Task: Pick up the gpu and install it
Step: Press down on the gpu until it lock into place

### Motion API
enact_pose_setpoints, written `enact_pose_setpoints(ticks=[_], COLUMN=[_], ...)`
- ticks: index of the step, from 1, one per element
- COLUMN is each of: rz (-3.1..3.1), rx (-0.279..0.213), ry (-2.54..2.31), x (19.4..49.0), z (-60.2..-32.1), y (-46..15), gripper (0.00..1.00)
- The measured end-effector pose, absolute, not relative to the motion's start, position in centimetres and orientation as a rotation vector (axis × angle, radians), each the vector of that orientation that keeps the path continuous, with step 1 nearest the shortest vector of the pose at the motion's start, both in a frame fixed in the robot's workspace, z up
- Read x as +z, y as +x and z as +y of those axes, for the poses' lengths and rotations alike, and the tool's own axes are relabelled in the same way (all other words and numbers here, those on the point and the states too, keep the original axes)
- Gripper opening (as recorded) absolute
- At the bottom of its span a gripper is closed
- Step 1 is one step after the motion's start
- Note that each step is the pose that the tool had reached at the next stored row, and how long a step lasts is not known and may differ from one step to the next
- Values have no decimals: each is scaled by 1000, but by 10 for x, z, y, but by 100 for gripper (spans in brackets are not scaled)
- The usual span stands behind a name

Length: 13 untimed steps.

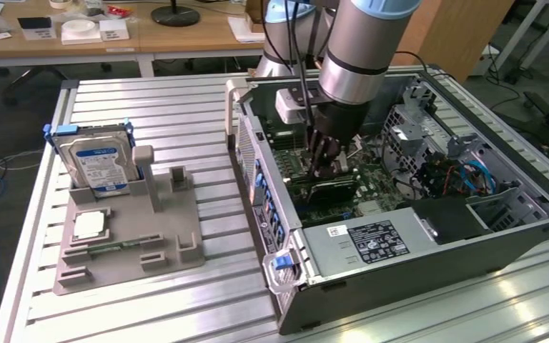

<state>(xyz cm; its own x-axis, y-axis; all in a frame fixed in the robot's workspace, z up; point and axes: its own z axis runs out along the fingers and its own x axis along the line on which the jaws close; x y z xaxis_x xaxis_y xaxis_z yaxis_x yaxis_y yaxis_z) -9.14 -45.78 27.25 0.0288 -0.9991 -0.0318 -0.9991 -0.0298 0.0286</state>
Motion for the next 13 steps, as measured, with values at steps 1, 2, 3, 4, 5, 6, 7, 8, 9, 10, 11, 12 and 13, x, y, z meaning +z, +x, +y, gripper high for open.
enact_pose_setpoints(ticks=[1,2,3,4,5,6,7,8,9,10,11,12,13], rz=[2187,2187,2187,2187,2187,2187,2187,2187,2188,2189,2189,2189,2188], rx=[67,67,67,67,67,67,67,67,66,66,67,67,67], ry=[-2252,-2252,-2252,-2252,-2253,-2252,-2252,-2252,-2253,-2254,-2254,-2253,-2253], x=[271,269,269,268,268,267,267,265,264,263,261,259,258], z=[-458,-458,-458,-458,-458,-458,-458,-458,-458,-458,-458,-458,-458], y=[-93,-93,-93,-93,-93,-93,-93,-93,-93,-94,-94,-94,-94], gripper=[11,11,11,11,11,11,11,11,11,11,11,11,11])
